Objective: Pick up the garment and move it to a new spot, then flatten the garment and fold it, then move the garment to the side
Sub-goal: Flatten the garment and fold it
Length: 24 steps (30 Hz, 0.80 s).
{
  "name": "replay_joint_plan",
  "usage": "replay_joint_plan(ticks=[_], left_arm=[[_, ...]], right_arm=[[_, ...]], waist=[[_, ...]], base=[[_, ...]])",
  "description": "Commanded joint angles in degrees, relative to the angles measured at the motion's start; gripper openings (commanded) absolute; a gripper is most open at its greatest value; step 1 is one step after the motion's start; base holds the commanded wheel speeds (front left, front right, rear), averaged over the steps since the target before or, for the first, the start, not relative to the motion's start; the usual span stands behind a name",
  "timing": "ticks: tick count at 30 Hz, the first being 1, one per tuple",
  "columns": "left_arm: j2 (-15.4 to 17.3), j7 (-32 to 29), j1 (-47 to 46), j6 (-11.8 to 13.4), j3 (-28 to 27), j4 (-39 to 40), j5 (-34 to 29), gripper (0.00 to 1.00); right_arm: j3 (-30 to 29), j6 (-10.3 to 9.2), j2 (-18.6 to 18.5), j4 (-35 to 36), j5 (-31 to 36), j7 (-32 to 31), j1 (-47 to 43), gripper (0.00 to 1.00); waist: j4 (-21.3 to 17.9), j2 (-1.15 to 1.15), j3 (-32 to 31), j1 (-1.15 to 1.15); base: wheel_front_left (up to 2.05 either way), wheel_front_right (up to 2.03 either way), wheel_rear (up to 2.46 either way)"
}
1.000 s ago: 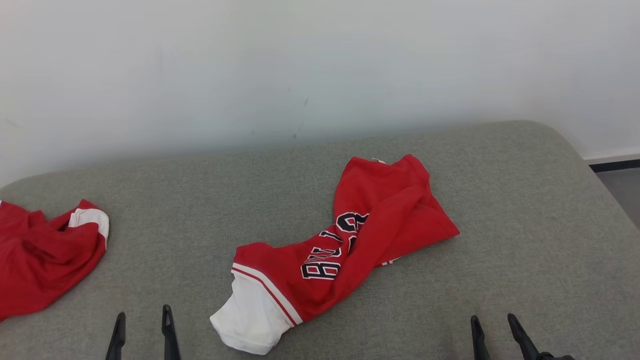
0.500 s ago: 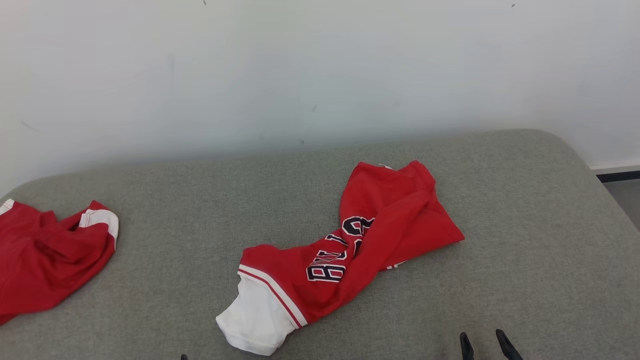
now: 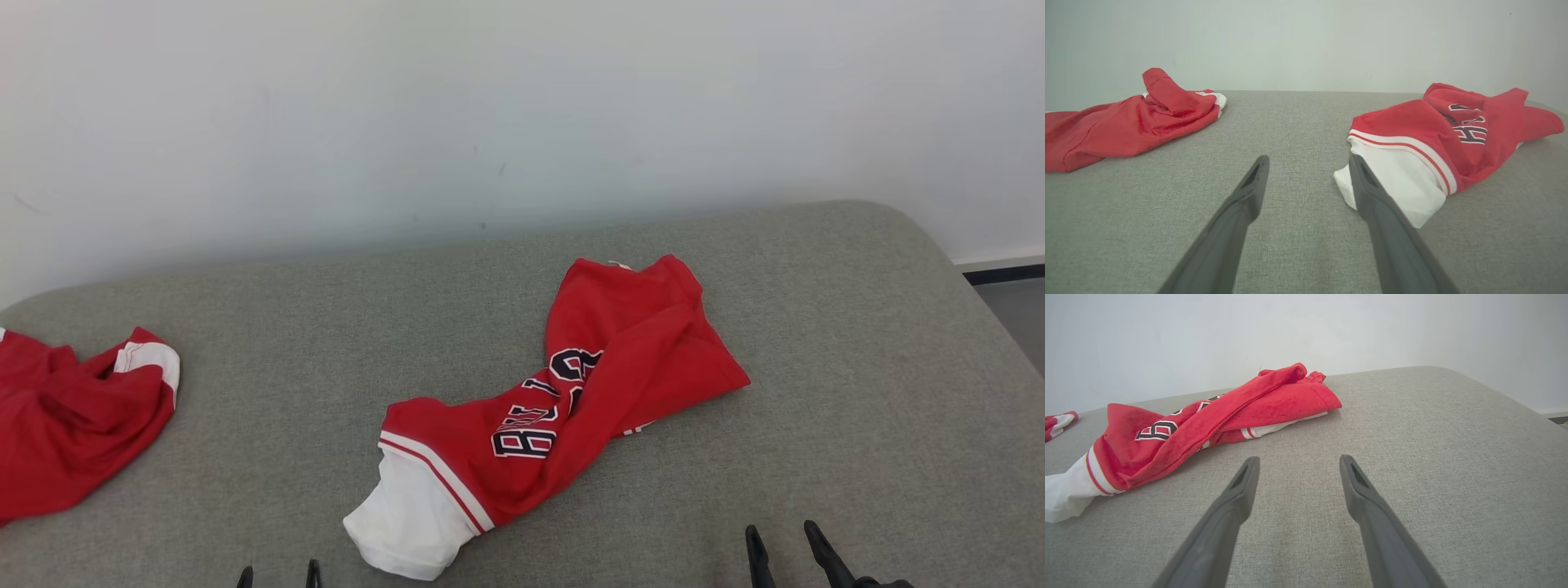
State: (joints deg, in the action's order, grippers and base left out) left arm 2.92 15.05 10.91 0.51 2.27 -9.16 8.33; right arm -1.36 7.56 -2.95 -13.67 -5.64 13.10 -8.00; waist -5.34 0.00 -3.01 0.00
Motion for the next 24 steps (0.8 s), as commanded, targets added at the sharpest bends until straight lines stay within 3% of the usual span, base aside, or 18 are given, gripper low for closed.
replay_joint_plan(ticks=[1, 8, 17, 24], left_arm=[[0.0, 0.2, -1.8, -0.8, 0.2, -1.0, -0.9, 1.00], [2.1, -2.8, -11.0, -3.6, 2.6, -11.2, -2.5, 1.00], [5.6, -18.7, -25.1, -5.4, 5.8, -24.9, -4.5, 1.00], [8.3, -30.6, -28.7, -6.9, 9.3, -28.9, -5.0, 1.00]], right_arm=[[0.2, -0.15, 0.1, 0.3, -0.4, 0.0, 0.4, 1.00], [0.5, -0.15, 0.1, 0.6, -0.8, 0.0, 0.6, 1.00], [1.5, -0.15, 0.1, 0.6, -0.8, -0.2, 1.2, 1.00], [1.1, -0.15, 0.1, 0.8, -0.8, -0.2, 0.8, 1.00]], waist=[[-0.3, 0.00, 0.2, 0.00], [-0.7, 0.00, 0.6, 0.00], [-3.1, 0.00, 1.3, 0.00], [-4.7, 0.00, 2.1, 0.00]], base=[[0.00, 0.00, 0.00], [0.00, 0.00, 0.00], [0.00, 0.00, 0.00], [0.00, 0.00, 0.00]])
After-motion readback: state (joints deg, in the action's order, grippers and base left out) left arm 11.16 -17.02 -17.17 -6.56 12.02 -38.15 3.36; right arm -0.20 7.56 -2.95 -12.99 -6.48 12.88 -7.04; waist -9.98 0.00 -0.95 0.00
